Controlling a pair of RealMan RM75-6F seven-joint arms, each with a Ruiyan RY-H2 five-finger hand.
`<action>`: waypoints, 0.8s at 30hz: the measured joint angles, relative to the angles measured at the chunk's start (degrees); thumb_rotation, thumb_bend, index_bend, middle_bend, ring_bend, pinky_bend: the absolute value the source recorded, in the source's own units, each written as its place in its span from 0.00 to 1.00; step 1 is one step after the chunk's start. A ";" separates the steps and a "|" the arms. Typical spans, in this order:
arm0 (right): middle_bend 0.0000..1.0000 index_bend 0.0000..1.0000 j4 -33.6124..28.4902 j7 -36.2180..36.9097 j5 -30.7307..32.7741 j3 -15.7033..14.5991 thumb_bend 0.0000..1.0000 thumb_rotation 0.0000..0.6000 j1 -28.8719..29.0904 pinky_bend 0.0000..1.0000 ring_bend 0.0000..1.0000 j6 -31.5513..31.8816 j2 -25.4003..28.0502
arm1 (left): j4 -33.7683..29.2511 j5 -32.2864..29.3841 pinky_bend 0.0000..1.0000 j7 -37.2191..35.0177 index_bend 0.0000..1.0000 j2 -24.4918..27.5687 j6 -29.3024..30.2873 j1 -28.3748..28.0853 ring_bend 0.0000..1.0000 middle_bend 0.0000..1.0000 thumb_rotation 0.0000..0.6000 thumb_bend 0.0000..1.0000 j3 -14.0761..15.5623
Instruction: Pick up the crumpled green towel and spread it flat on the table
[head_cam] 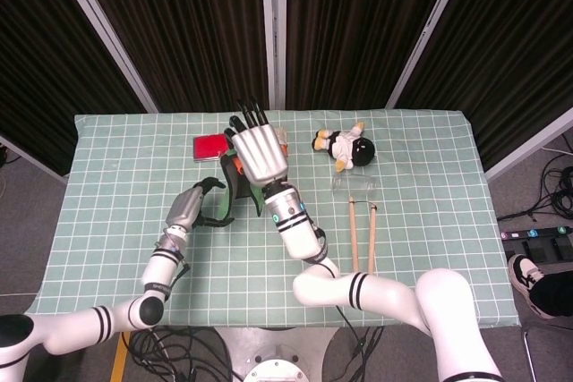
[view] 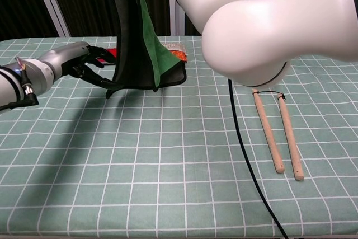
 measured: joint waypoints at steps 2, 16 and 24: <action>0.32 0.79 -0.44 0.23 0.03 -0.28 0.32 1.00 -0.26 0.00 0.07 0.05 0.26 | 0.60 -1.00 0.25 0.07 0.35 -0.61 -0.21 -0.09 0.17 0.25 0.85 0.10 -0.35; 0.32 0.79 -4.81 1.20 0.33 -2.15 0.32 1.00 -2.87 0.00 0.07 0.64 2.67 | 5.56 3.47 0.30 -6.92 0.65 -5.61 4.83 1.92 0.25 0.41 1.00 0.37 -2.94; 0.32 0.79 -11.51 2.62 0.26 -4.07 0.32 1.00 -6.44 0.00 0.07 1.43 5.64 | 6.52 9.67 0.31 -10.58 0.78 -6.25 7.33 3.23 0.34 0.48 1.00 0.50 -2.77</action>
